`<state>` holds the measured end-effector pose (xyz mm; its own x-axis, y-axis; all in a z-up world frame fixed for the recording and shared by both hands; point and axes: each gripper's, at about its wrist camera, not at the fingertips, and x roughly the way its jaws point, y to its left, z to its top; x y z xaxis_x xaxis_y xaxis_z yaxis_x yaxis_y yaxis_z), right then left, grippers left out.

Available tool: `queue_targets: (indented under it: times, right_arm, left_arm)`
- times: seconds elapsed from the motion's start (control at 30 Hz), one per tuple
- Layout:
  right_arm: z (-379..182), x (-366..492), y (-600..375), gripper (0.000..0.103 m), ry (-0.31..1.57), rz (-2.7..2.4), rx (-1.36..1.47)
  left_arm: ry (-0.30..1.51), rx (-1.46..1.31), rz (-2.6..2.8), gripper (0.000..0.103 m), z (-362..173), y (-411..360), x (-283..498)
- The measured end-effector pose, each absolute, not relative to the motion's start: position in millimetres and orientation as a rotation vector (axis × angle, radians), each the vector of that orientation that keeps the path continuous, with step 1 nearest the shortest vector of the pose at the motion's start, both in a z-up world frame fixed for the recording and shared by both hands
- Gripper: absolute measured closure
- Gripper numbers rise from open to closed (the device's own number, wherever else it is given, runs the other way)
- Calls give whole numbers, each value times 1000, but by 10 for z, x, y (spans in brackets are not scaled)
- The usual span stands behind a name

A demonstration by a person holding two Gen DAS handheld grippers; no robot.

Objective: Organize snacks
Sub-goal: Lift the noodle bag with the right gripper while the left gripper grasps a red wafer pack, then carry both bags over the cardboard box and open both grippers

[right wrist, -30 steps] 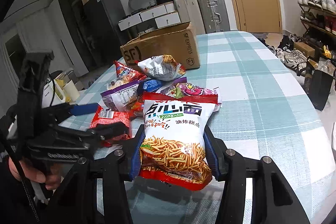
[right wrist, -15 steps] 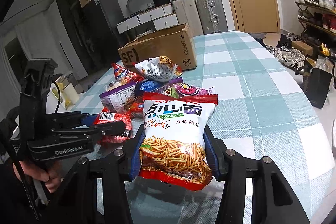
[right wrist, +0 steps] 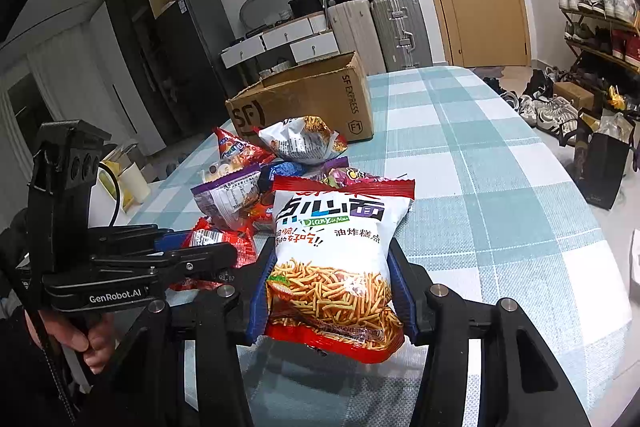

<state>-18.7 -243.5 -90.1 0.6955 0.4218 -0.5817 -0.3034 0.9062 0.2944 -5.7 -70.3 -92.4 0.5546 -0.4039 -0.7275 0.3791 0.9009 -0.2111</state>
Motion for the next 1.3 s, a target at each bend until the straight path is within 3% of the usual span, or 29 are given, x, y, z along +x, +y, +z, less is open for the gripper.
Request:
queue_targets:
  times: [0.7,1.3]
  right_arm:
    - [-685,13,-2185,52,672,449,139]
    - [-265,713,-1863,52,642,536,139]
  left_arm:
    - [807,-147,-493,78,-619,-316,-39]
    - [693,-203,-476,78,180,-9,568]
